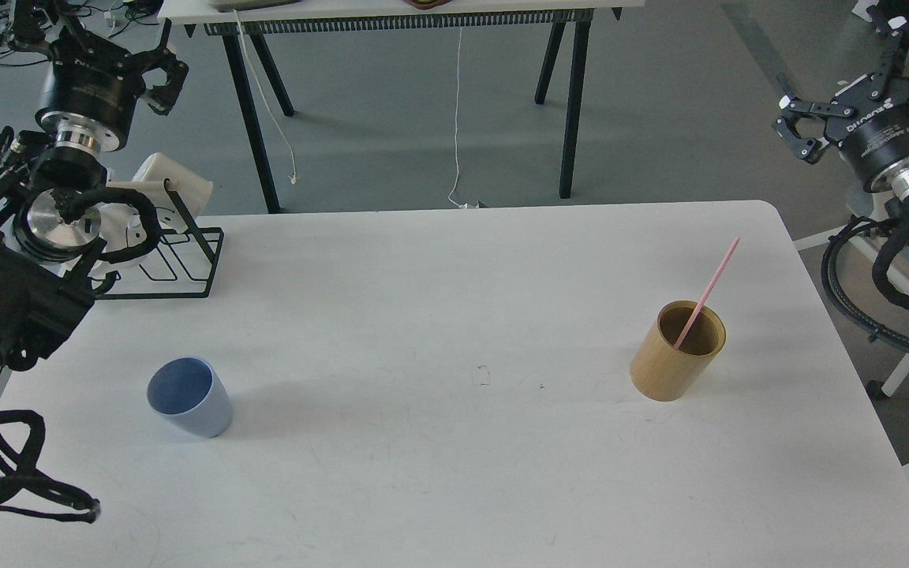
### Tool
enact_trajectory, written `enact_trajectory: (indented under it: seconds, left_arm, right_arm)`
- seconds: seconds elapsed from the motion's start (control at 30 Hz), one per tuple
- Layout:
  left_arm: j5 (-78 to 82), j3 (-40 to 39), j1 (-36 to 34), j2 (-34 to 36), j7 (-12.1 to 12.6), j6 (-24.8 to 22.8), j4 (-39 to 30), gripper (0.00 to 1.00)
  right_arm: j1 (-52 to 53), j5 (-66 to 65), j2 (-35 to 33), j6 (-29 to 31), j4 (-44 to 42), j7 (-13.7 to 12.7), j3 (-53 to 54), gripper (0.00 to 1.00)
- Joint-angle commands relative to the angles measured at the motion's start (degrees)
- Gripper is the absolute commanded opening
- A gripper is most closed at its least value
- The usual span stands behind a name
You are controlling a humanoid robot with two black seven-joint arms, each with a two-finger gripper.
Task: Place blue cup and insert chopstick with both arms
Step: 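Lower the left gripper from the rack area toward the table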
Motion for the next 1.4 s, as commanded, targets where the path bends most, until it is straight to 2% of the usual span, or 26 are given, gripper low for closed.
enact_trajectory:
  seconds: [0.0, 0.3, 0.47, 0.6, 0.8, 0.9, 1.03, 1.13, 1.23, 1.37]
  left_arm:
    - [-0.03, -0.07, 0.01, 0.01, 0.13, 0.01, 0.00, 1.00]
    - [0.24, -0.86, -0.07, 1.14, 0.04, 0.01, -1.74, 1.00]
    - [4.79, 4.05, 2.12, 10.44, -0.05, 0.01, -15.43, 1.00]
    - [16.37, 6.44, 2.39, 19.06, -0.14, 0.01, -28.18, 1.00]
    - [37.47, 11.79, 3.18, 31.18, -0.14, 0.01, -39.44, 1.00]
    - [46.35, 14.17, 3.27, 37.43, -0.48, 0.01, -43.49, 1.00]
    - [58.13, 15.05, 4.49, 44.11, -3.29, 0.01, -49.28, 0.97]
    - [67.62, 15.49, 5.55, 48.60, -3.83, 0.01, -53.69, 0.94]
    - [75.71, 17.24, 5.64, 50.63, -3.92, 0.01, -54.93, 0.93]
    - [86.78, 25.13, 5.64, 52.39, -4.09, 0.01, -54.93, 0.91]
  right_arm:
    - [0.00, -0.01, 0.01, 0.01, -0.14, 0.05, 0.11, 0.99]
    - [-0.09, -0.01, -0.17, 0.01, -0.14, 0.05, 0.72, 0.99]
    - [-0.09, -0.01, -0.08, 0.01, -0.05, 0.05, 1.08, 0.99]
    - [-0.09, -0.01, -0.17, 0.01, -0.05, 0.05, 1.08, 0.99]
    - [-0.09, -0.01, -0.26, 0.01, -0.05, 0.05, 1.16, 0.99]
    - [-0.09, -0.01, -0.26, 0.01, -0.05, 0.05, 1.52, 0.99]
    - [-0.09, -0.10, -0.08, 0.01, -0.05, 0.14, 2.04, 0.99]
    - [-0.09, -0.10, 0.01, 0.01, 0.04, 0.14, 2.04, 0.99]
    - [-0.09, -0.10, 0.01, 0.01, 0.04, 0.14, 2.04, 0.99]
    - [0.00, -0.10, -0.43, 0.01, 0.04, 0.14, 2.04, 0.99]
